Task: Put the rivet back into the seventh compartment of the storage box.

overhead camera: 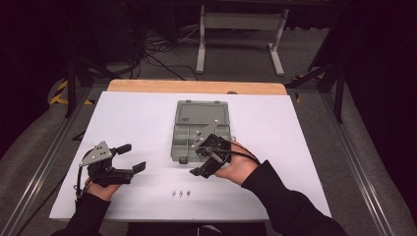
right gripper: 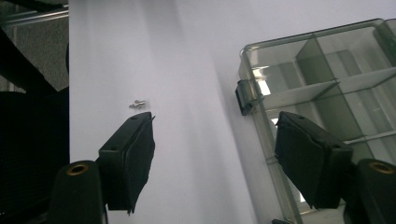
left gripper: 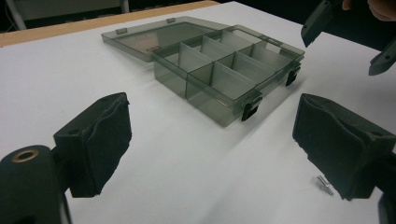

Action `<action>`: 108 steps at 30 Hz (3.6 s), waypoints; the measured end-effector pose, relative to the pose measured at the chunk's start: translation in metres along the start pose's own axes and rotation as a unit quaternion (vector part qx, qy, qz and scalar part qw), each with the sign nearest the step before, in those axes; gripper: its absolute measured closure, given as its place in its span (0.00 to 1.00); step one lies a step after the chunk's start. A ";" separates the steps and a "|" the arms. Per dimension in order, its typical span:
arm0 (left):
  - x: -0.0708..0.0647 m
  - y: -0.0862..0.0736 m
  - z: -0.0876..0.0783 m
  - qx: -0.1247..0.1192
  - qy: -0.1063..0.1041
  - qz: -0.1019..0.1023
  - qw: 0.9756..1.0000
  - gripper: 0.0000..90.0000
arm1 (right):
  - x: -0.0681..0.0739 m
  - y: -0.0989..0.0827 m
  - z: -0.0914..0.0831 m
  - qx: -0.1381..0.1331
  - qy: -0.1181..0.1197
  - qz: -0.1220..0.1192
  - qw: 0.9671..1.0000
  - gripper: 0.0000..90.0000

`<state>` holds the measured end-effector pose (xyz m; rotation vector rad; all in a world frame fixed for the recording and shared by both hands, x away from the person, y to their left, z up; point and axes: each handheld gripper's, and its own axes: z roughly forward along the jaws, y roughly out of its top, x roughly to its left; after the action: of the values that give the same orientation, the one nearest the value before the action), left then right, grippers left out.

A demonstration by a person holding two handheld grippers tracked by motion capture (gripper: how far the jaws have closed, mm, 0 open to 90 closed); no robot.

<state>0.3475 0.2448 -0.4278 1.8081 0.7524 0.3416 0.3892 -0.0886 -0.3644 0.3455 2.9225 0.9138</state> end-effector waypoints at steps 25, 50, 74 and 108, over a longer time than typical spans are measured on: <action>0.002 0.002 0.001 -0.005 -0.008 -0.002 1.000 0.14 | 0.022 -0.001 0.025 0.058 0.033 -0.019 0.998 0.32; 0.004 0.003 0.004 -0.005 -0.010 0.000 1.000 0.14 | 0.036 -0.008 0.052 0.080 0.050 -0.019 0.995 0.36; 0.005 0.003 0.004 -0.004 -0.009 -0.003 1.000 0.14 | 0.044 -0.011 0.070 0.095 0.043 -0.038 0.994 0.52; 0.006 0.002 0.004 -0.007 -0.013 -0.010 1.000 0.14 | 0.050 -0.009 0.076 0.112 0.036 -0.073 0.990 0.84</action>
<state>0.3552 0.2451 -0.4281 1.7870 0.7474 0.3100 0.3483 -0.0419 -0.4311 0.1079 3.0735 0.5919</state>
